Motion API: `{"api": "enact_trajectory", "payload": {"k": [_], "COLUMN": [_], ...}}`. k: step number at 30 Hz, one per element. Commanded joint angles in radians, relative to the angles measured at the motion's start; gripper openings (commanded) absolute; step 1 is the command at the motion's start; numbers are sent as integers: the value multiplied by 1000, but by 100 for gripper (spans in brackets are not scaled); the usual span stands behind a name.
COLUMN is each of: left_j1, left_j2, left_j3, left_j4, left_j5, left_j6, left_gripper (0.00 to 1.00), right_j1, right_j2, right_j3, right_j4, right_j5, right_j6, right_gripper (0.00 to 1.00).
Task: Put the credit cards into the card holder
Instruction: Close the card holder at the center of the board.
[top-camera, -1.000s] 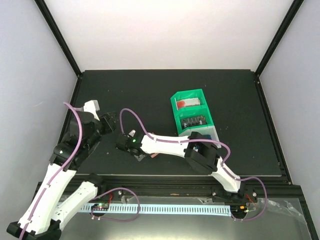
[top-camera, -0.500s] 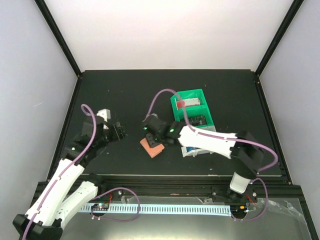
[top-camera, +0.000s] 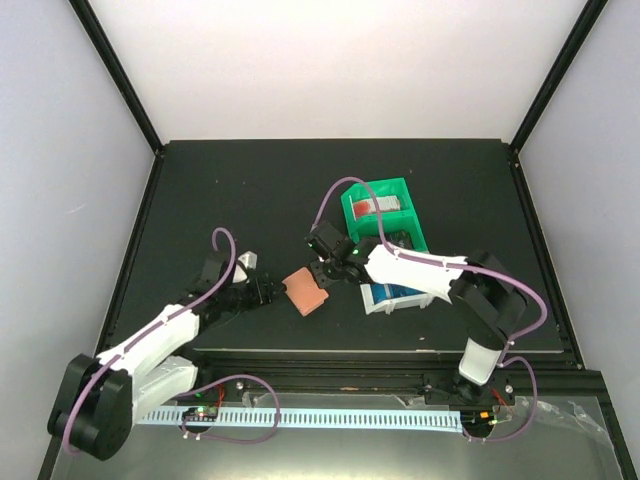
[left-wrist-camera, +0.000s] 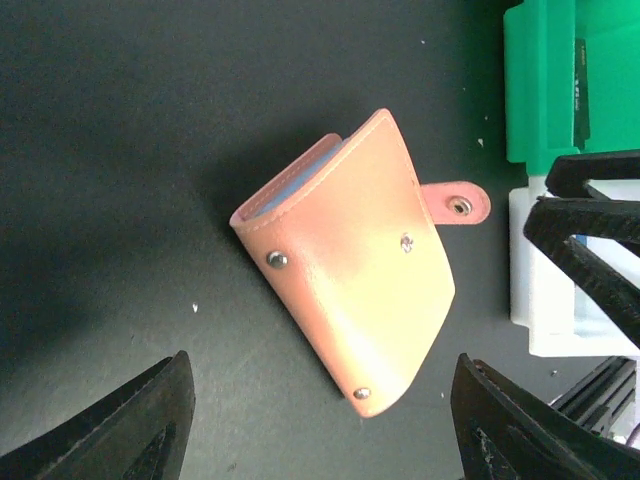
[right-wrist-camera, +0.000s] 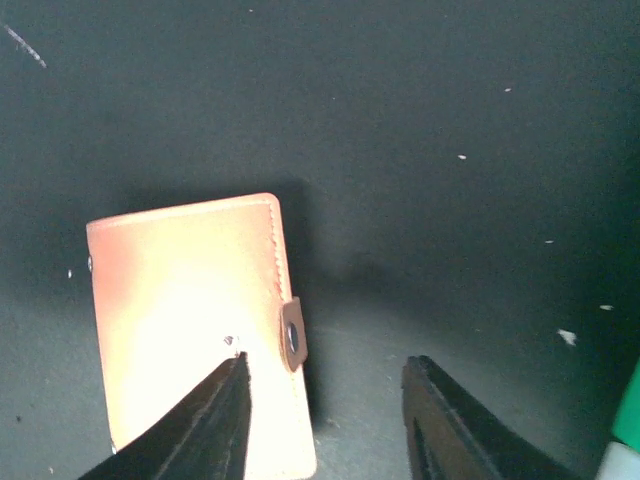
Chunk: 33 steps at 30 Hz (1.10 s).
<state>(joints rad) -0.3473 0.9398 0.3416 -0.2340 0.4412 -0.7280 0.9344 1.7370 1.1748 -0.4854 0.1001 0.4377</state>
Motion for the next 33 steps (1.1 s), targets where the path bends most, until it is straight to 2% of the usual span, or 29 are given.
{"api": "enact_trajectory", "payload": {"k": [1,6,11,22,29,33], "left_j1": [-2,-6,-9,-15,-26,-38], "left_j2": [99,206,250,288,316,330], "left_j3": [-1,-1,-3,-10,-10,-14], "left_j4": [168,207,221,229,234,238], "left_j5": [46,50,45,38,27,16], "left_j6": [-30,-26,-25,-26,-36,-72], "left_gripper": [70,63,59,59,57,52], "right_j1": [-7,-7,-8,-8,-9,-8], "right_j2": [53,75,91,116,107,94], "right_j3": [44,50,61,68,57,33], "right_j4": [38,60,56,50,71,109], "right_j5": [-30,-51,-49,-77,-113,-162], "right_j6": [-23,-18,-14,-15,-20,-31], "right_gripper": [41,33,19,18,2,1]}}
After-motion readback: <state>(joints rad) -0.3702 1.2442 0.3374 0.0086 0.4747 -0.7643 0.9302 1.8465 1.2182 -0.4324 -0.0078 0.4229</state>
